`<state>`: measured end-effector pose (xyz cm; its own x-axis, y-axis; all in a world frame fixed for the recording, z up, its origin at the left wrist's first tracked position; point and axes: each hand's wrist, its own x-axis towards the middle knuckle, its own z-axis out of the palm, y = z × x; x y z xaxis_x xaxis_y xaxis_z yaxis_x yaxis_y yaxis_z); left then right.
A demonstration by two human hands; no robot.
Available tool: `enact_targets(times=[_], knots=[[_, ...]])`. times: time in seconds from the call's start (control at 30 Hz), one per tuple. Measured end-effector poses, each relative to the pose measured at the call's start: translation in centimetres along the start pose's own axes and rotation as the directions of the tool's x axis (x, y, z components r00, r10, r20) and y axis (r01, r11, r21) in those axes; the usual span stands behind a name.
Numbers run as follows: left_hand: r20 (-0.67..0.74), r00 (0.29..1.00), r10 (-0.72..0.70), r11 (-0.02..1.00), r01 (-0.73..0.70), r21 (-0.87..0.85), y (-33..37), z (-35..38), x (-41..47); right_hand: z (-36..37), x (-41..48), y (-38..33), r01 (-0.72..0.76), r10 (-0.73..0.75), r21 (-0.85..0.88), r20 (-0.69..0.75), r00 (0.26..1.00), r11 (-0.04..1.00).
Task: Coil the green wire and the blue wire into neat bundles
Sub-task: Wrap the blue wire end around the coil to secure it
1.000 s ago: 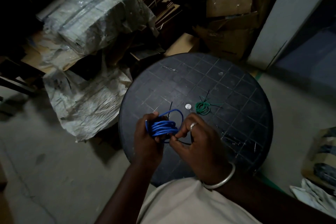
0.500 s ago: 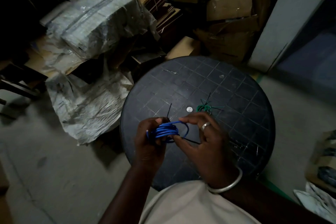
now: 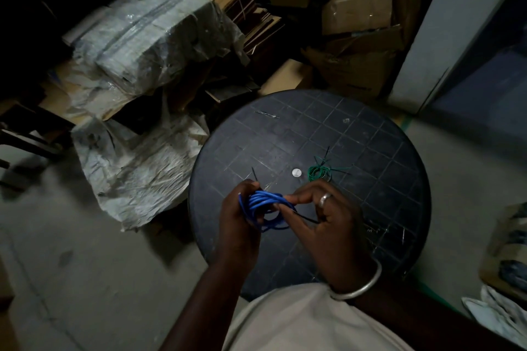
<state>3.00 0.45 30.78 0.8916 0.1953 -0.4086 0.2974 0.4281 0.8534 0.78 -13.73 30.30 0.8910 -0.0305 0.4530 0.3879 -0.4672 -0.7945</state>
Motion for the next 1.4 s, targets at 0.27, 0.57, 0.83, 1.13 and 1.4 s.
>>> enact_targets(times=[0.27,0.57,0.83,1.13,1.4], knots=[[-0.015,0.992,-0.126,0.992,0.126,0.016,0.0,0.2,-0.1,0.1,-0.1,0.2,0.013,-0.013,-0.019,-0.008,1.0,1.0],[0.018,1.0,-0.014,0.991,0.011,0.135,0.3,0.1,-0.2,-0.4,0.0,0.1,-0.059,0.06,-0.091,0.009,0.998,0.994],[0.011,1.0,-0.01,0.989,0.008,0.145,-0.4,0.4,-0.4,-0.1,-0.4,0.3,-0.059,0.055,-0.114,-0.038,0.998,0.992],[0.008,0.995,-0.1,0.987,0.099,0.124,-0.6,0.2,0.0,0.1,-0.4,0.4,-0.1,0.1,-0.12,-0.011,0.995,0.988],[0.068,0.997,0.028,0.945,-0.048,0.324,-0.1,-0.7,0.0,-0.7,0.2,-0.1,-0.204,0.236,-0.207,0.144,0.961,0.957]])
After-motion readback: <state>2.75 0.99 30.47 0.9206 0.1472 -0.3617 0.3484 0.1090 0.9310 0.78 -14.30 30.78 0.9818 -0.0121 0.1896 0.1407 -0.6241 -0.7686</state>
